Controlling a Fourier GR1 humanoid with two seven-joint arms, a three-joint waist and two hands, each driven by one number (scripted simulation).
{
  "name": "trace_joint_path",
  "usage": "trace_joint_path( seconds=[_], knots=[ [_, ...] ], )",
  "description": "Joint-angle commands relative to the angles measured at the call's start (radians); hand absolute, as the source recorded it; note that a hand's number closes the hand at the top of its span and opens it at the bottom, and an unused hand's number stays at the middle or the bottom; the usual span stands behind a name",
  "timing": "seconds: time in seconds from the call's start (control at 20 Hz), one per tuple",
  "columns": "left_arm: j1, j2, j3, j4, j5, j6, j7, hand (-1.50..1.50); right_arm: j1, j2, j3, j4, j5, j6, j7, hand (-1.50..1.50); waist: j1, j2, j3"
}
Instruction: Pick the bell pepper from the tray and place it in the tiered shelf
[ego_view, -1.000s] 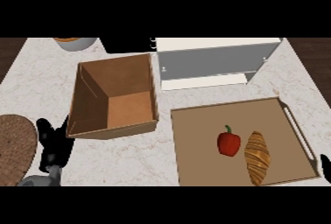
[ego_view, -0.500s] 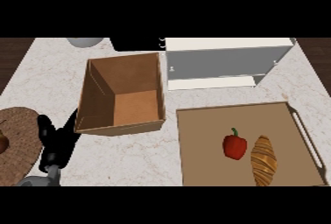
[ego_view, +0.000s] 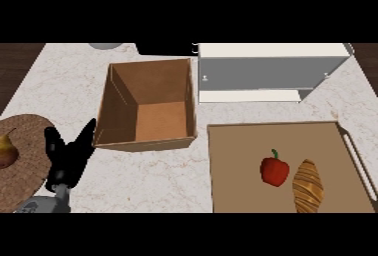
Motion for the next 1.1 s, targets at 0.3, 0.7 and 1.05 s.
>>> trace_joint_path(
  seconds=[0.3, 0.7, 1.05],
  knots=[
    [-0.062, -0.026, -0.007, 0.011, -0.019, 0.02, 0.051, 0.0, -0.409, -0.018, 0.081, 0.146, 0.253, 0.136, 0.525, -1.5, 0.025, 0.004, 0.0],
    [0.0, -0.02, 0.008, 0.028, -0.024, -0.013, -0.007, 0.0, -0.594, 0.135, 0.213, 0.322, 0.349, 0.272, 0.635, -1.5, 0.013, -0.004, 0.002],
    [-0.031, 0.025, 0.061, -0.005, 0.025, -0.042, 0.068, 0.0, -0.649, 0.303, 0.247, 0.458, 0.484, 0.302, 0.668, -1.5, -0.004, -0.009, 0.003]
  ],
)
